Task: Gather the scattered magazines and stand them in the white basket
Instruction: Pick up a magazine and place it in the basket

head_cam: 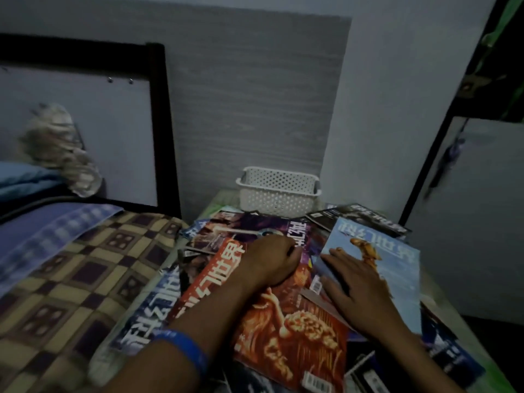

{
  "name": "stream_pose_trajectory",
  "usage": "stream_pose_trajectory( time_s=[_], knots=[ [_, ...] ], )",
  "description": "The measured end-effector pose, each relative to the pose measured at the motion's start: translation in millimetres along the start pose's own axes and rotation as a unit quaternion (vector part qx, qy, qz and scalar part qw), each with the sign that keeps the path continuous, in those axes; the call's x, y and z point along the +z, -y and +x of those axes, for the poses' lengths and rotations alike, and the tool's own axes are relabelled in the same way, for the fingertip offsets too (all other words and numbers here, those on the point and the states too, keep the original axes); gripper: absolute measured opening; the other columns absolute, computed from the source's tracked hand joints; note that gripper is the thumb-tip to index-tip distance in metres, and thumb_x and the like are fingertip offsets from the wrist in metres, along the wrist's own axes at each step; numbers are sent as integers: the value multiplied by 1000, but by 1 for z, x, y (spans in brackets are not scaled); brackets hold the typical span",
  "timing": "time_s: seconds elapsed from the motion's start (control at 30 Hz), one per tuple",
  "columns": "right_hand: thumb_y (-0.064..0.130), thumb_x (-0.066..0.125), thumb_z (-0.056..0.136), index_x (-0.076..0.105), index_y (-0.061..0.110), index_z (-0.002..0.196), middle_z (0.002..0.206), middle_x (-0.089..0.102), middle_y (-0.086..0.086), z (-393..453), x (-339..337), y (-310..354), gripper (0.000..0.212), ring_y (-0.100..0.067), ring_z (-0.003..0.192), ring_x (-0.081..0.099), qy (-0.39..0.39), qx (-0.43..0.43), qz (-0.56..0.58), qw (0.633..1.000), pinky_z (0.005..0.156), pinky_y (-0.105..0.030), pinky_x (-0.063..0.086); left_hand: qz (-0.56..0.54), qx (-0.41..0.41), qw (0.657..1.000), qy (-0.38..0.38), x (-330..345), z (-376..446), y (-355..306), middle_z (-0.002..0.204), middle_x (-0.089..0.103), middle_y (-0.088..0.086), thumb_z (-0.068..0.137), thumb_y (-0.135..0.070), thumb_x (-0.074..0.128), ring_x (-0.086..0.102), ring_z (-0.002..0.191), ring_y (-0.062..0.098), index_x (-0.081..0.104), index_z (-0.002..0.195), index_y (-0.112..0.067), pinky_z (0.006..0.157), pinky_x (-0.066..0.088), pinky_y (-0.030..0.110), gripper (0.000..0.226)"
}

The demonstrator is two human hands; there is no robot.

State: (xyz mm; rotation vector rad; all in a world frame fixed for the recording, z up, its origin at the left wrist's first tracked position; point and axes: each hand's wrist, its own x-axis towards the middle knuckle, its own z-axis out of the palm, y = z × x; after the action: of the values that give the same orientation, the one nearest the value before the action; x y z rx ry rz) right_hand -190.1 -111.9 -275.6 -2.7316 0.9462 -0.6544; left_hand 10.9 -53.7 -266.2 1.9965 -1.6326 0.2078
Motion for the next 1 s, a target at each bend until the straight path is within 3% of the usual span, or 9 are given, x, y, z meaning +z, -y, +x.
stream_pose_trajectory(
  time_s=[0.23, 0.37, 0.47, 0.53, 0.63, 0.7, 0.83, 0.93, 1.0],
  knots=[
    [53, 37, 95, 41, 26, 142, 140, 52, 4, -3, 0, 4, 55, -16, 127, 48, -46, -9, 32, 998, 102, -34, 37, 38, 44, 997, -49, -18, 14, -1, 60, 63, 8, 84, -45, 39, 58, 53, 26, 47, 56, -14, 47, 33, 31, 43],
    [60, 44, 89, 67, 26, 102, 102, 65, 9, 18, -24, 17, 43, -11, 99, 55, -80, -34, 64, 994, 87, -26, 37, 108, 133, 983, -70, -51, 38, -17, 55, 61, 5, 87, -46, 38, 54, 46, 23, 39, 55, -17, 50, 27, 27, 43],
    [64, 59, 77, 68, 36, 103, 97, 68, 18, 43, -48, 34, 40, 0, 91, 59, 7, -31, 164, 986, 78, -17, 43, 121, 206, 970, -38, -77, 53, -29, 48, 48, -4, 90, -41, 35, 40, 38, 12, 34, 53, -21, 47, 26, 23, 42],
    [40, 77, 77, 71, 36, 103, 99, 75, 9, 58, -52, 44, 27, -5, 90, 70, 87, -16, 373, 923, 72, -19, 55, 138, 269, 950, -79, -96, 61, -36, 49, 49, -3, 90, -37, 40, 40, 38, 12, 42, 54, -23, 46, 27, 21, 38],
    [23, 74, 77, 77, 21, 97, 96, 77, -6, 78, -53, 55, 20, -19, 87, 74, 40, -25, 525, 850, 70, -25, 57, 149, 295, 907, -259, -123, 67, -38, 60, 59, 5, 85, -27, 56, 52, 54, 19, 59, 62, -15, 57, 35, 29, 26],
    [26, 73, 77, 77, 17, 97, 94, 77, -12, 85, -50, 62, 23, -22, 81, 74, 7, -22, 578, 816, 67, -27, 57, 134, 211, 900, -357, -136, 66, -25, 87, 64, 9, 84, -28, 59, 56, 84, 25, 63, 82, -13, 80, 36, 37, 16],
    [34, 76, 73, 74, 16, 104, 99, 76, -14, 98, -39, 64, 36, -27, 83, 74, -46, 30, 673, 738, 68, -34, 58, -29, -171, 896, -408, -142, 39, 18, 146, 37, 2, 87, -46, 52, 32, 134, 23, 38, 138, -25, 111, 22, 50, 57],
    [30, 76, 75, 74, 14, 106, 105, 75, -14, 108, -35, 63, 36, -28, 90, 73, -76, 39, 715, 693, 73, -39, 58, -434, -272, 825, -237, -132, 25, 25, 131, 62, -2, 89, -58, 50, 63, 112, 18, 49, 132, -36, 90, 49, 45, 49],
    [22, 76, 75, 73, 15, 108, 106, 75, -13, 113, -34, 59, 34, -28, 90, 74, -81, 49, 725, 682, 71, -38, 59, -528, -266, 785, -185, -124, 27, 26, 100, 76, -11, 94, -45, 52, 73, 85, 9, 65, 107, -40, 70, 52, 35, 18]
  ],
)
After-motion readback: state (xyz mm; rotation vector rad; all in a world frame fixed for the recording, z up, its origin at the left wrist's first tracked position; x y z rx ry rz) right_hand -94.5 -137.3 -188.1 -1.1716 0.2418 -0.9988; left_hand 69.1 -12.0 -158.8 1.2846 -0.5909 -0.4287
